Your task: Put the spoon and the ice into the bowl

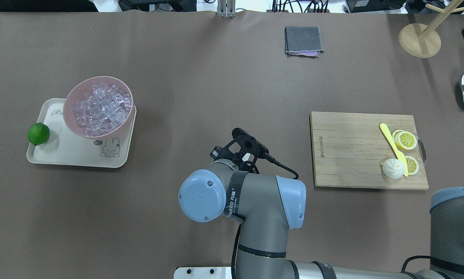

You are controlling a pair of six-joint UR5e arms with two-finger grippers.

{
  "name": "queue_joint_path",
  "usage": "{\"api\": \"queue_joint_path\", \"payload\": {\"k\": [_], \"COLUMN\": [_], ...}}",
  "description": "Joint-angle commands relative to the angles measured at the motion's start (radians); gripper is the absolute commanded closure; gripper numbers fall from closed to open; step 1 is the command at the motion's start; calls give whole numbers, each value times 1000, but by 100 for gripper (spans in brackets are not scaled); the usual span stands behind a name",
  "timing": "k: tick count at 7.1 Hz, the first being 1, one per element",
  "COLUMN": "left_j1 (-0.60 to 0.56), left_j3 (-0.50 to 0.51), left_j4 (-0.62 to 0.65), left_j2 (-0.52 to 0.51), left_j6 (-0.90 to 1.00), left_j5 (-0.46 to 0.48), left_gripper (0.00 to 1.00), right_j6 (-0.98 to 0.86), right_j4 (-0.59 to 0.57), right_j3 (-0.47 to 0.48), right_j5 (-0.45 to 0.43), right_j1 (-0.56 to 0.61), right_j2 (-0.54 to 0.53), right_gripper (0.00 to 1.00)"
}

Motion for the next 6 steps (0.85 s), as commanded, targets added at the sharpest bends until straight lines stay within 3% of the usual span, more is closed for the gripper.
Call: {"api": "queue_joint_path", "payload": {"k": [1,4,6], "left_j1": [-2,-2,-34], "left_j3": [-5,1,4], "left_j4": [-8,54,108], "left_j2": [17,17,80], "left_j6": [0,-2,-9], "left_j5": [-2,-1,-4], "left_gripper": [2,2,2], "right_j6": [-35,-252,-524], "right_j4": [-9,-15,-2], "right_j3": [3,82,150], "right_j5": [-34,3,189], "right_j1": [-14,88,262], "right_j2": [-1,-15,-73], "right_gripper": [0,0,0]}}
